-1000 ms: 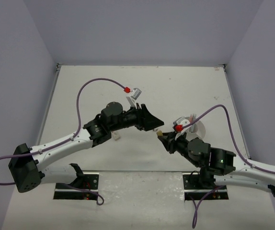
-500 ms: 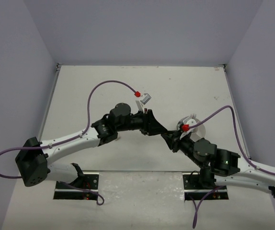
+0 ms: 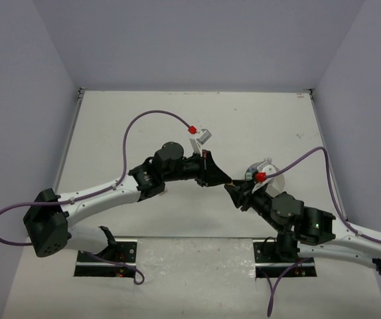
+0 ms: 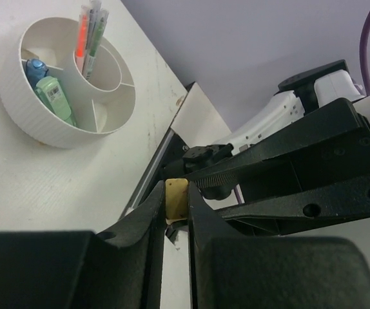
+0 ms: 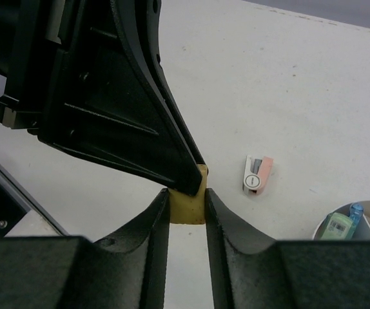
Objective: Sort the stationery into containers
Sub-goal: Place the stationery in the storage box.
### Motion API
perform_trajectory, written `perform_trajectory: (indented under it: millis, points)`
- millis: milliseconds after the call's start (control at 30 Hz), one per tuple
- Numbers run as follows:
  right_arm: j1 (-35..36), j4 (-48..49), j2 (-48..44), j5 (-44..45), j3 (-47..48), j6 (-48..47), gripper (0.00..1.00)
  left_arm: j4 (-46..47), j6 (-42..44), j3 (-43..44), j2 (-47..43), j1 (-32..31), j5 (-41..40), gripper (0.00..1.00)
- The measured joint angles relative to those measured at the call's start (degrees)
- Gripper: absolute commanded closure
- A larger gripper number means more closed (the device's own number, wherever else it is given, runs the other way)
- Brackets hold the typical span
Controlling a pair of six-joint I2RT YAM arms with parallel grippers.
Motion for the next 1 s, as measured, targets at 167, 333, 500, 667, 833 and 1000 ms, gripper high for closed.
perform_trajectory:
  millis: [167,333,500,667,833,1000]
  points:
    - [-0.02,-4.66,0.12,1.16,1.13,2.83,0.01,-5.14,4.09,5.64,1.27,-0.9,-4.35,1.0]
    - [-0.02,-24.69,3.44,8.11,10.52,18.22,0.01,-9.24,12.73,19.17,8.78,1.04,-12.69,1.0]
    - [-0.04,-43.19,3.83,13.14,19.86,34.58,0.01,-6.37,21.01,30.62,22.49,5.63,-12.57,1.0]
    - [-0.04,-54.94,2.39,16.04,23.56,45.41,0.01,-6.46,26.8,42.02,38.33,6.26,-7.13,1.0]
    - [-0.04,-59.16,0.26,17.99,25.7,50.43,0.01,-5.43,28.72,45.87,45.78,5.67,-1.07,1.0]
    - [-0.04,-61.0,-1.21,18.32,26.16,50.81,0.01,-2.13,28.65,50.4,51.1,4.89,4.12,1.0]
